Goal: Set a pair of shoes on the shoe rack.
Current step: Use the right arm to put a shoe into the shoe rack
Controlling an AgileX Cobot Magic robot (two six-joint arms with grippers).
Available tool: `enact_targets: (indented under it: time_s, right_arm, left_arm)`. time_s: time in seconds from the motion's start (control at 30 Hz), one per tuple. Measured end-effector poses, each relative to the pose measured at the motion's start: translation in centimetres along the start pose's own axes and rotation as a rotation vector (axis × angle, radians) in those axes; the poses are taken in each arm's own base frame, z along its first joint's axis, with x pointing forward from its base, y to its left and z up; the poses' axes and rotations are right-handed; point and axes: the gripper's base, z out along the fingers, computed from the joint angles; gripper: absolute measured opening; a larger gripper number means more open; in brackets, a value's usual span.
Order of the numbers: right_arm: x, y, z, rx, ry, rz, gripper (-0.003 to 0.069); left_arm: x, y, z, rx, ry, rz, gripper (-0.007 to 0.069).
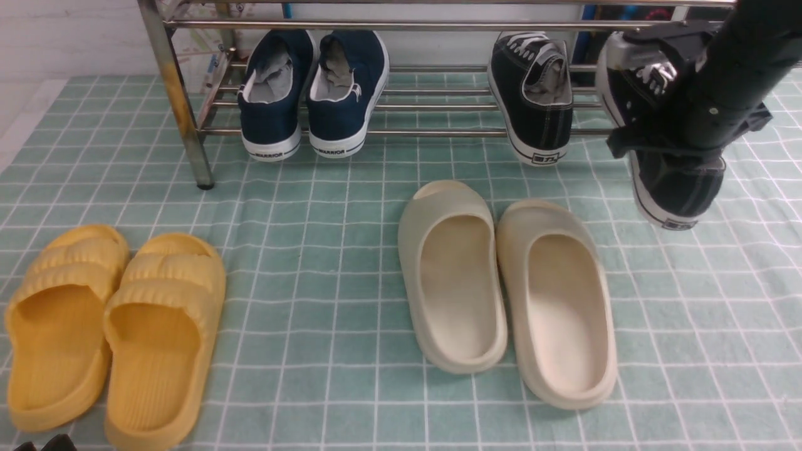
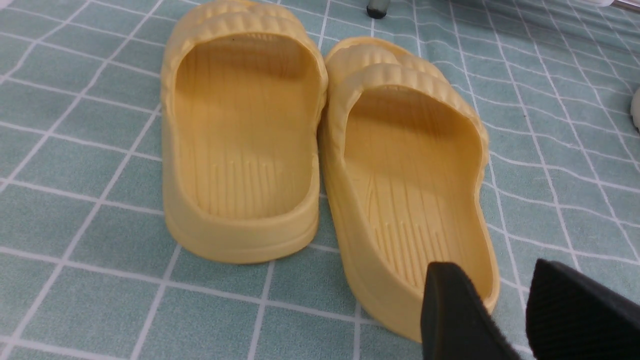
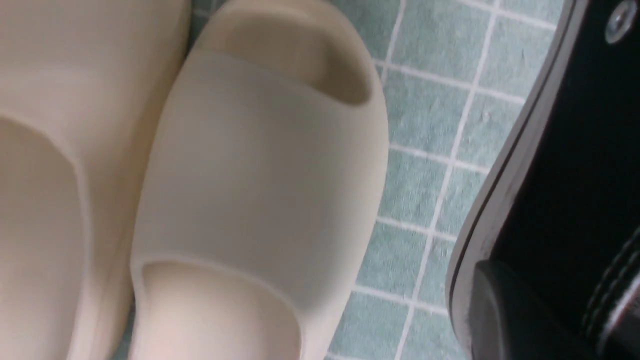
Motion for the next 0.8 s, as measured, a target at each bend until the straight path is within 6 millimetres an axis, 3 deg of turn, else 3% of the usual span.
enact_targets:
  time_s: [0.5,0.8]
  right_arm:
    - [-6.4,-0.1,4.0,0.003,-0.096,-0.037,0.0022]
    - [-8.0,-0.4,5.8,0.024,-0.141,-0.044,0.0022]
  left_arm:
    - [0.0,0.0,0.0,0.000,0.000,0.000,0.0239]
    - [0.0,0.0,0.0,0.000,0.000,0.000,0.0239]
